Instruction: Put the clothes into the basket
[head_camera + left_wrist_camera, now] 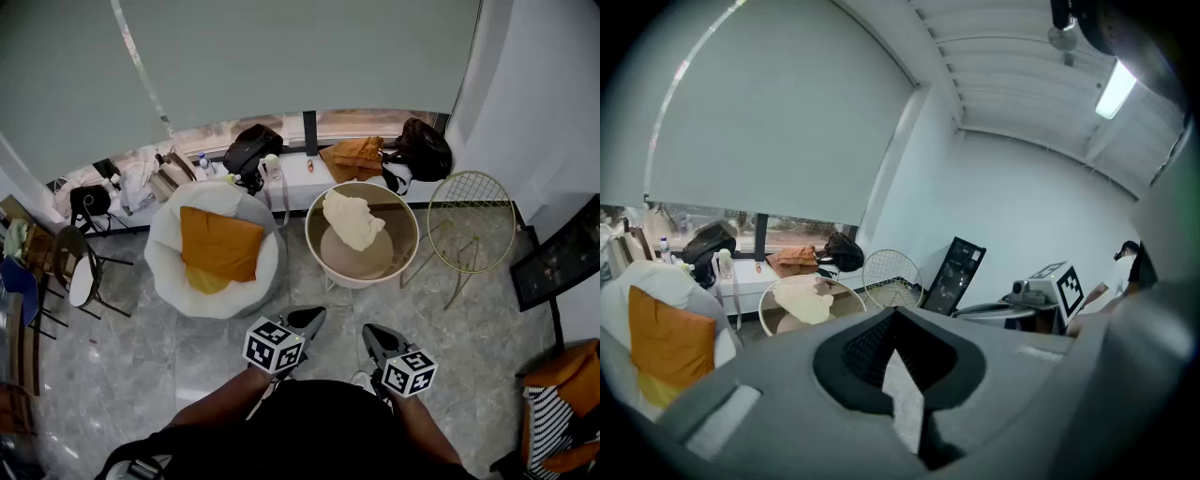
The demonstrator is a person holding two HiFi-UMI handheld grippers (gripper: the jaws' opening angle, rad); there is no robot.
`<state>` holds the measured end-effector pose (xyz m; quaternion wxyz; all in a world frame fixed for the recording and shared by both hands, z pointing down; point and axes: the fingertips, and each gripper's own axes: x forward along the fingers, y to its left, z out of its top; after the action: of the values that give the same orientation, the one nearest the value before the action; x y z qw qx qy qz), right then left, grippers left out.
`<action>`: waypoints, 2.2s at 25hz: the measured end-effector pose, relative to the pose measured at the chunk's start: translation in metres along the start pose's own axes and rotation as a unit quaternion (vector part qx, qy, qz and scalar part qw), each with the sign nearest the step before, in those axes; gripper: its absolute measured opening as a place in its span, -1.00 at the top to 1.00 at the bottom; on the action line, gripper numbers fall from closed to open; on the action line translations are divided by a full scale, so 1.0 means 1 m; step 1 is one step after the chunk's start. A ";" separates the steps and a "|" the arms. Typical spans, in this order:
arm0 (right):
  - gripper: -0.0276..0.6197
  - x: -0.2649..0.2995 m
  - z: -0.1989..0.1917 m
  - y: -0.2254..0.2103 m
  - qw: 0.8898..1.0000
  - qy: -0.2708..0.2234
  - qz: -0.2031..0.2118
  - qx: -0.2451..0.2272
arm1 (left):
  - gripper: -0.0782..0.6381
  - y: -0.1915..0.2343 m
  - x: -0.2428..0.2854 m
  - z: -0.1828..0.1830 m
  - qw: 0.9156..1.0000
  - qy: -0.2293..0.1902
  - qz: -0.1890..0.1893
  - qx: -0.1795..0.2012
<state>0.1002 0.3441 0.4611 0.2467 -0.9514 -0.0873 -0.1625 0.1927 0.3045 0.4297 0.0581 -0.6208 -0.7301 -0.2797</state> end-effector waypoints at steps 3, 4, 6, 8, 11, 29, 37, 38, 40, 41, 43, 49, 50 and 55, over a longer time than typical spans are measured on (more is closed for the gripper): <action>0.87 0.001 0.001 -0.006 1.000 -0.002 0.002 -0.005 | 0.78 -0.002 0.007 0.000 1.000 -0.004 0.000 0.007; 0.87 0.001 0.002 -0.008 1.000 -0.002 0.002 -0.006 | 0.78 -0.002 0.009 0.000 1.000 -0.004 0.000 0.008; 0.87 0.000 0.002 -0.012 1.000 -0.002 0.003 -0.007 | 0.78 -0.004 0.013 -0.001 1.000 -0.003 0.000 0.010; 0.87 -0.001 0.004 -0.015 1.000 -0.002 0.004 -0.006 | 0.78 -0.007 0.014 0.000 1.000 -0.003 0.001 0.012; 0.87 -0.005 0.006 -0.017 1.000 -0.003 0.005 -0.007 | 0.78 -0.012 0.015 -0.001 1.000 -0.002 0.003 0.015; 0.87 -0.047 0.016 -0.073 0.999 0.012 0.025 -0.017 | 0.78 -0.055 0.069 0.002 1.000 -0.004 0.027 -0.014; 0.87 -0.071 0.006 -0.106 0.998 0.037 0.046 -0.019 | 0.78 -0.080 0.097 -0.007 0.998 0.011 0.059 -0.005; 0.87 -0.071 0.004 -0.109 0.998 0.043 0.047 -0.022 | 0.78 -0.081 0.097 -0.009 0.998 0.014 0.064 -0.008; 0.87 -0.069 0.000 -0.114 0.997 0.052 0.050 -0.021 | 0.78 -0.083 0.099 -0.018 0.997 0.029 0.065 -0.015; 0.86 -0.068 -0.003 -0.116 0.997 0.056 0.053 -0.018 | 0.78 -0.085 0.100 -0.024 0.997 0.041 0.062 -0.016; 0.87 -0.065 -0.006 -0.117 0.996 0.058 0.059 -0.013 | 0.78 -0.087 0.102 -0.034 0.996 0.062 0.060 -0.011; 0.87 -0.038 0.003 -0.117 0.996 0.063 0.066 -0.014 | 0.78 -0.062 0.107 -0.021 0.996 0.059 0.065 -0.014; 0.86 -0.032 0.008 -0.116 0.996 0.063 0.065 -0.016 | 0.78 -0.055 0.107 -0.018 0.996 0.060 0.064 -0.012; 0.86 0.004 0.031 -0.120 0.996 0.066 0.050 -0.024 | 0.78 -0.013 0.118 0.004 0.997 0.060 0.049 -0.014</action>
<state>0.0827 0.4632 0.4896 0.2369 -0.9473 -0.0191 -0.2147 0.1550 0.4080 0.4729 0.1066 -0.6385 -0.6902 -0.3235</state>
